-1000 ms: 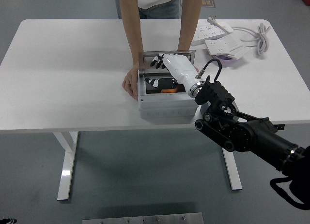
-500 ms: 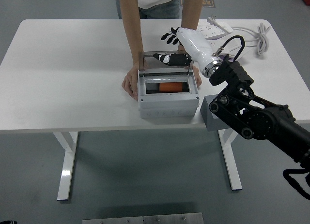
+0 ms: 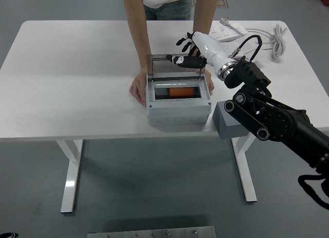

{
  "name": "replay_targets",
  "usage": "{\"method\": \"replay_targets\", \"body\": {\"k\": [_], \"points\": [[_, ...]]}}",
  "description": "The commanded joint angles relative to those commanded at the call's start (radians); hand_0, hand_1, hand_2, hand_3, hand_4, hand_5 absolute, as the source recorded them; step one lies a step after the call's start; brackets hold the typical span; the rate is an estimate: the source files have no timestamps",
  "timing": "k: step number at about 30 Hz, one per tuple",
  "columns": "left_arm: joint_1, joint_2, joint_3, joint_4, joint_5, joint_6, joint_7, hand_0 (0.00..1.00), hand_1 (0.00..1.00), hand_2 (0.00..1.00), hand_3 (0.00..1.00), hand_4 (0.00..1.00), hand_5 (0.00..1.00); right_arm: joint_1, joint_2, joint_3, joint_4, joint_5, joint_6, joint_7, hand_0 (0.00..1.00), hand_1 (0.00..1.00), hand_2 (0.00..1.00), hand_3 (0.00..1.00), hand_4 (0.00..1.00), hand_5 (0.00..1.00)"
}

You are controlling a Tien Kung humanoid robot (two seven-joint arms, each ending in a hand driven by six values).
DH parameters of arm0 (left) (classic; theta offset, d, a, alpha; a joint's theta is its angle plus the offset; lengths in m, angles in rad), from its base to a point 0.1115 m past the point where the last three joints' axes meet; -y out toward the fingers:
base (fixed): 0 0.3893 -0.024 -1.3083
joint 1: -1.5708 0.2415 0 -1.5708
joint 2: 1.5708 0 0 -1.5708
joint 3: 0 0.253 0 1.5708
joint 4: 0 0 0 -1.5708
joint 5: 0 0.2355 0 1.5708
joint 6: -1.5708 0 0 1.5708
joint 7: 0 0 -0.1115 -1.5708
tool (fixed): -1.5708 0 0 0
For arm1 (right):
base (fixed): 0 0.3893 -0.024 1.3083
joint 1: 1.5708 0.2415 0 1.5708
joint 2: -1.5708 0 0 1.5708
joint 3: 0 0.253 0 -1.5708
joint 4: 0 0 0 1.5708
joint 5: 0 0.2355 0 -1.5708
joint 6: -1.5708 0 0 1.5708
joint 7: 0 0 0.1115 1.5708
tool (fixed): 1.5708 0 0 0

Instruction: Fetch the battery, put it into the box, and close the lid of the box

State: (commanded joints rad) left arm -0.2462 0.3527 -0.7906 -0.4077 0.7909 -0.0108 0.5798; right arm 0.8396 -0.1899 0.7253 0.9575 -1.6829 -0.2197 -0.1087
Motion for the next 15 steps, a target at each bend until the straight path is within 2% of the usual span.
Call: {"method": "replay_targets", "body": {"k": [15], "points": [[-0.003,0.002,-0.005,0.000,0.012,-0.004,0.002,0.833,0.900,0.847,0.816,0.849,0.528,0.003,0.022,-0.040,-0.034,0.012,-0.019,-0.006,0.998,0.935,0.880,0.980,0.998,0.998]]}}
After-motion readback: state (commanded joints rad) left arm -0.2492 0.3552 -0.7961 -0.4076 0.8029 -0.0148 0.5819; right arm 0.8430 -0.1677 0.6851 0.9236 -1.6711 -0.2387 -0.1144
